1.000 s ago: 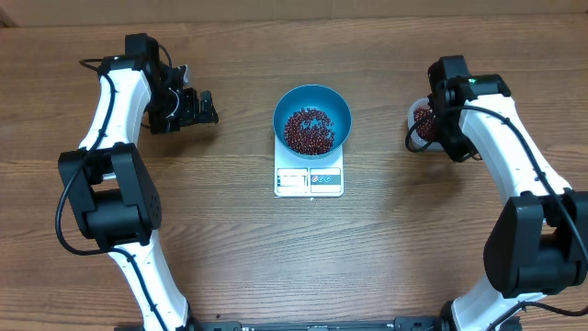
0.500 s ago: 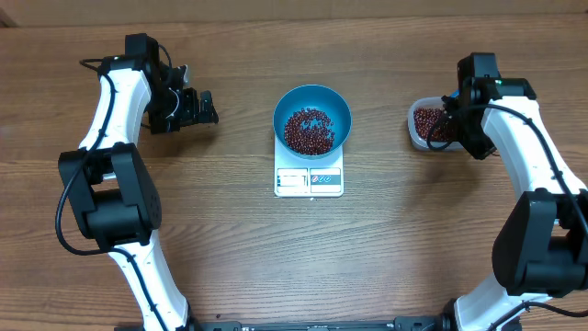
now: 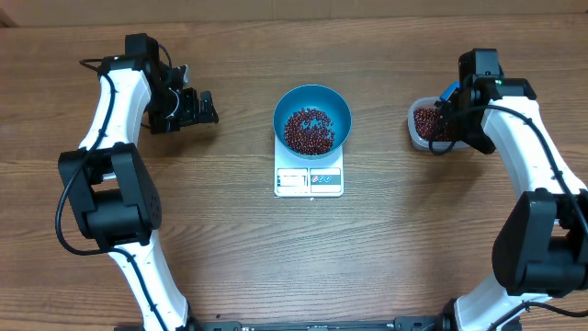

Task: Scoop item into bowl and weigh 150g on scale
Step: 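Return the scoop to the bean tub with the right gripper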

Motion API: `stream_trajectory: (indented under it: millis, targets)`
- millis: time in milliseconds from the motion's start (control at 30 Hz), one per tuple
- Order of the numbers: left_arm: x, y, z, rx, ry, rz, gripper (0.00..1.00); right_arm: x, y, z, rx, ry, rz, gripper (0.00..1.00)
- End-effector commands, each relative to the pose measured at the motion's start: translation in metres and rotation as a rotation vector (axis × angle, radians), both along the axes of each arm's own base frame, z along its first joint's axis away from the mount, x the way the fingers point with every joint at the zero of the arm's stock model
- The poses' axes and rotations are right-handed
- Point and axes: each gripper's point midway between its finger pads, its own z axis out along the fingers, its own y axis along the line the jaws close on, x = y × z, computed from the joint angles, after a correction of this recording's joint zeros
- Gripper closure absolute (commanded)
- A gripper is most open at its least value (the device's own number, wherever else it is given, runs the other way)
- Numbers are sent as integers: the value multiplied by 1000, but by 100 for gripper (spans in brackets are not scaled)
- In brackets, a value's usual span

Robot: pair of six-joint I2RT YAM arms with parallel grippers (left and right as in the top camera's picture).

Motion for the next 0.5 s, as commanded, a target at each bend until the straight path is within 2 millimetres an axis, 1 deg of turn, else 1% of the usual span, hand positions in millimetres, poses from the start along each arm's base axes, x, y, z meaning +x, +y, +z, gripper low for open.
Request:
stream_trajectory:
  millis: [0,33,67,100,167,200,267,333,433,467]
  targets:
    - [2,-3,-2,5,-4,-22,0,-2,11,0,51,-16,2,93]
    - [2,-2,-2,5,-4,-22,0,-2,12,0,61,-25,-11,91]
    - [2,-3,-2,5,-4,-21,0,-2,15,-2,79,-35,-27,86]
    - [2,-3,-2,5,-4,-22,0,-3,15,-2,84,-28,-28,85]
    - [2,-3,-2,5,-4,-21,0,-5,15,-3,84,-20,-28,77]
    - [2,-3,-2,5,-4,-22,1,-5,15,-3,83,-20,-28,76]
    - [2,-3,-2,5,-4,-21,0,-5,15,-3,84,-20,-29,73]
    - [2,-3,-2,5,-4,-22,0,-4,18,-4,102,-34,-41,64]
    - [2,-3,-2,5,-4,-21,0,-2,21,-6,138,-56,-65,45]
    - [2,-3,-2,5,-4,-21,0,0,22,-6,146,-77,-83,42]
